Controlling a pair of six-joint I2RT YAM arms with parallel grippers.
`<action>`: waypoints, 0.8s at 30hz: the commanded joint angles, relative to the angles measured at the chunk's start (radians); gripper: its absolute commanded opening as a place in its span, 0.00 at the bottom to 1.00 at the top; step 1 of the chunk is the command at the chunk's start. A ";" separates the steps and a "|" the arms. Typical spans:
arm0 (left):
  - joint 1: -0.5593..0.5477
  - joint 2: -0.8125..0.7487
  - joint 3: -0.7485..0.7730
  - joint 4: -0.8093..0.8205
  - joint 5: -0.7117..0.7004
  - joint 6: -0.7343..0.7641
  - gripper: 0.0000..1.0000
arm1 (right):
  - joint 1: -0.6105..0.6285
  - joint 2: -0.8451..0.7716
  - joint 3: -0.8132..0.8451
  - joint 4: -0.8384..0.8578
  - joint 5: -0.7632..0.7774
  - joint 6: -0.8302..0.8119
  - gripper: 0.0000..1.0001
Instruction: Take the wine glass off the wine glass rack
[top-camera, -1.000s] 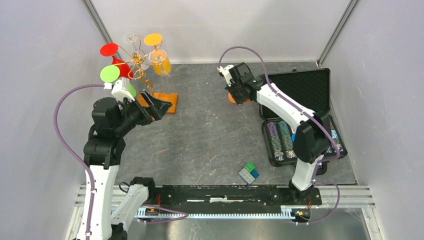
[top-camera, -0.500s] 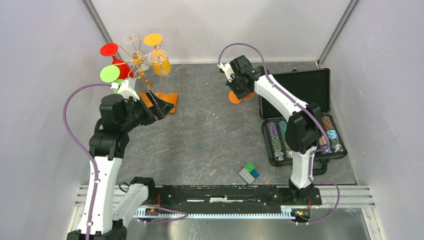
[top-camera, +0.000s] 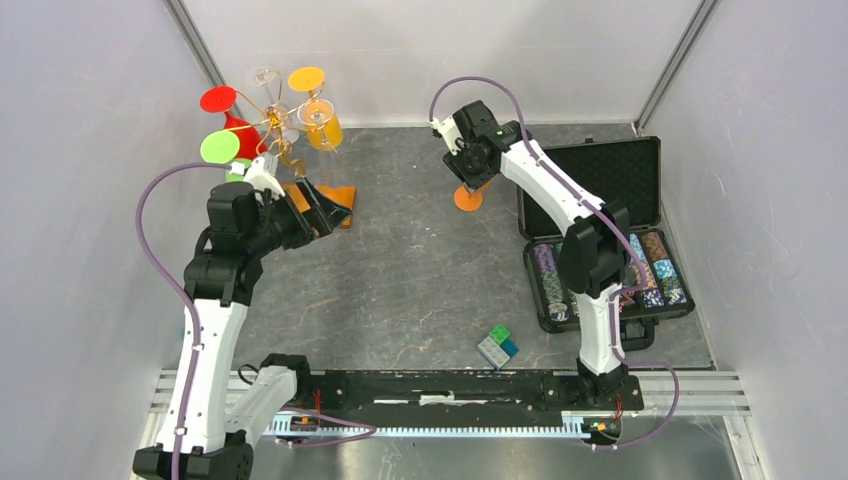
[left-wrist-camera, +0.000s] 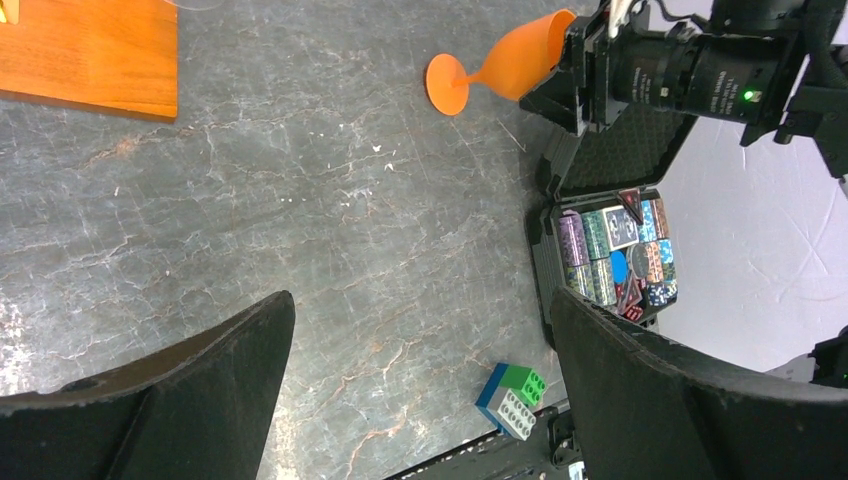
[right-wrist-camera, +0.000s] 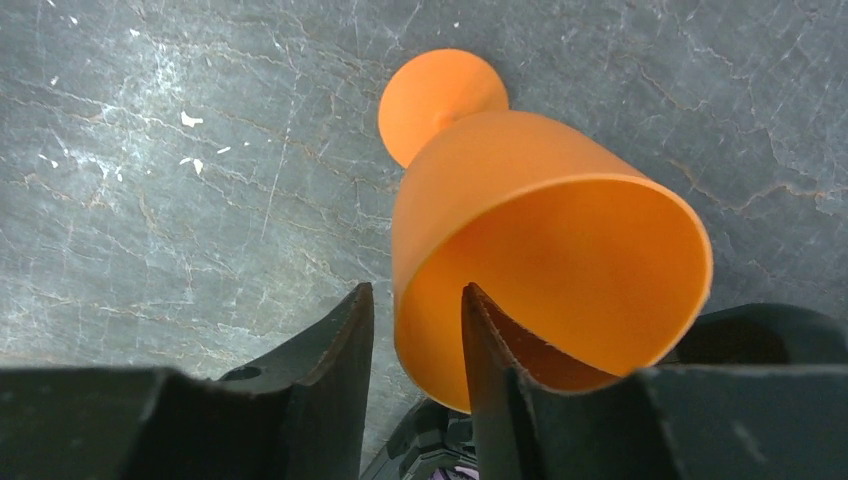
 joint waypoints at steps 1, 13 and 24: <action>-0.001 0.020 0.063 -0.014 0.009 0.043 1.00 | -0.006 0.005 0.082 -0.003 0.003 -0.007 0.47; -0.001 0.037 0.181 -0.019 -0.085 0.035 1.00 | -0.014 -0.218 -0.026 0.184 -0.076 0.038 0.72; 0.001 0.129 0.384 0.052 -0.203 -0.036 1.00 | -0.014 -0.645 -0.563 0.427 -0.151 0.239 0.67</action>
